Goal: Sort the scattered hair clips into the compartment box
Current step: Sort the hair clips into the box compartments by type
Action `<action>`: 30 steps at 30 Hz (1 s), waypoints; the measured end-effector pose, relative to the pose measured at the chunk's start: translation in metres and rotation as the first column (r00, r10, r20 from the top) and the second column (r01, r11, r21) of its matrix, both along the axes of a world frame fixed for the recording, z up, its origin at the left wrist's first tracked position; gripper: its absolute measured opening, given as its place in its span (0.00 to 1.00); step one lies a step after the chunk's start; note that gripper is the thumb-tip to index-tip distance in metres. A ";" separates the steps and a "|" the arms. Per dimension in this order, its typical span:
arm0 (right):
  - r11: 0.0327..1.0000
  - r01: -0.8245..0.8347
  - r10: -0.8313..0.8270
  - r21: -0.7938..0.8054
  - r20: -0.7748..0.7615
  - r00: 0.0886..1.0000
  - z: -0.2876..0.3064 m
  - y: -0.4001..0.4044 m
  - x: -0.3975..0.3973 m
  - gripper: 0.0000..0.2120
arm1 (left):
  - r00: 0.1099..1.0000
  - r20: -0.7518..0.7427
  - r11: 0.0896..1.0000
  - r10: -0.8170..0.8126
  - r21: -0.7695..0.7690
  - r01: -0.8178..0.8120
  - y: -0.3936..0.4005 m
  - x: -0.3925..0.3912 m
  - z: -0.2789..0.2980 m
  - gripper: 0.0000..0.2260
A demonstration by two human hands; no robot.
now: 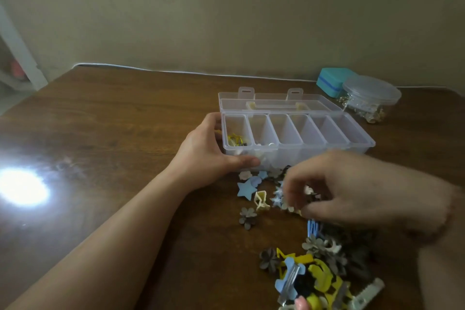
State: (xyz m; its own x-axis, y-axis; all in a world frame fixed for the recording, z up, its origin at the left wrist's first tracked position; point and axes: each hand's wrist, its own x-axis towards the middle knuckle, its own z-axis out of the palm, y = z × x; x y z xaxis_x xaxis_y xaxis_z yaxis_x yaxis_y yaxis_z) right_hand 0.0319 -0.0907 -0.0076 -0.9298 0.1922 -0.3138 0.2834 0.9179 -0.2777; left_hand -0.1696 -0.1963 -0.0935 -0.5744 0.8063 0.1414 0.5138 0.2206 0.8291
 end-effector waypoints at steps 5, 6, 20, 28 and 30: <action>0.995 0.095 -0.098 0.029 0.176 0.979 0.003 0.014 0.012 0.07 | 1.000 0.003 1.000 0.000 -0.010 0.000 0.001 0.000 0.000 0.42; 0.994 0.096 -0.105 0.050 0.199 0.974 0.000 0.014 0.009 0.07 | 1.000 0.003 1.000 0.001 -0.010 -0.001 0.001 0.000 0.000 0.42; 0.976 0.164 -0.180 0.140 0.109 0.978 -0.005 0.010 0.002 0.12 | 1.000 -0.004 1.000 0.002 -0.012 -0.002 0.001 0.000 0.000 0.41; 0.966 0.113 -0.134 0.232 0.075 0.988 -0.017 0.001 -0.007 0.11 | 1.000 0.005 1.000 0.002 -0.015 -0.002 0.001 0.000 0.000 0.41; 0.985 0.159 -0.162 0.074 0.042 0.986 -0.006 0.008 0.000 0.10 | 1.000 0.010 1.000 0.001 -0.013 0.000 0.001 0.001 0.000 0.41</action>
State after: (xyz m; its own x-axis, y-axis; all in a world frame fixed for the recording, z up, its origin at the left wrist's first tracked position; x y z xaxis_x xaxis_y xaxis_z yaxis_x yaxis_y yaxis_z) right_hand 0.0323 -0.0831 -0.0134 -0.8695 0.3608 -0.3375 0.4399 0.8763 -0.1964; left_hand -0.1691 -0.1956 -0.0933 -0.5761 0.8077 0.1250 0.5050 0.2315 0.8315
